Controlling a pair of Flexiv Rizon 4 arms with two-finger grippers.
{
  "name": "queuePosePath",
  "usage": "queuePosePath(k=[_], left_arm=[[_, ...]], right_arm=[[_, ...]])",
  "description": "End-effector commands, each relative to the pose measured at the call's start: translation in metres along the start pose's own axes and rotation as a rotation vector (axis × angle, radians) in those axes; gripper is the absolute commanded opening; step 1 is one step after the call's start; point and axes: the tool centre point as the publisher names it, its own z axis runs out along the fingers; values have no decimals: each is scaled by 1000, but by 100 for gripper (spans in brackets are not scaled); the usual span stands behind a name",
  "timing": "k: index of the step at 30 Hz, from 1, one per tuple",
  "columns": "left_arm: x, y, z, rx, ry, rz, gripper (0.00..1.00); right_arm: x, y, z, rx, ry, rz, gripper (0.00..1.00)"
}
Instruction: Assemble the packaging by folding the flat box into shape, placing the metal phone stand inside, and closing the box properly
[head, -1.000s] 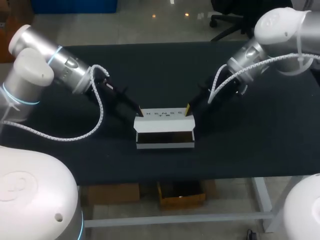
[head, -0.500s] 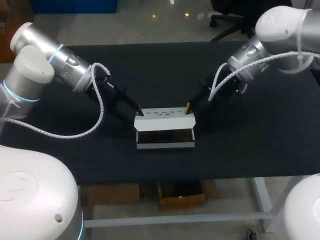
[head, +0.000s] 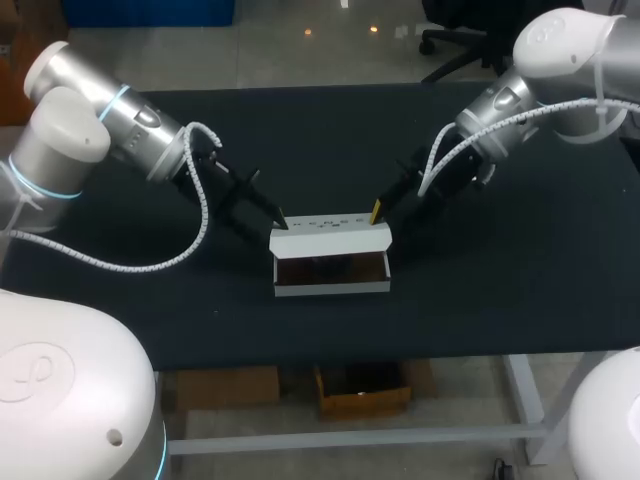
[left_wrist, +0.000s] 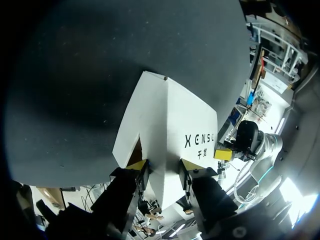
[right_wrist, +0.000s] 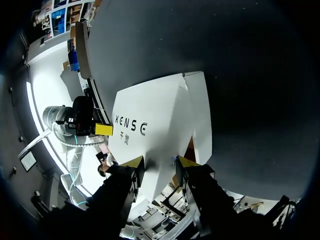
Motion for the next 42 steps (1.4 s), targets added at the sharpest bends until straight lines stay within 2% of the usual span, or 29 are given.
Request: queuePosePath(k=[1, 38, 42], left_arm=[[5, -3, 2, -10, -6, -3, 39], [13, -7, -1, -41, -8, -44, 38], [17, -12, -7, -45, -7, -47, 38]], right_arm=[[2, 4, 0, 15, 6, 1, 38], [5, 6, -6, 19, 10, 21, 39], [6, 5, -7, 20, 12, 23, 38]])
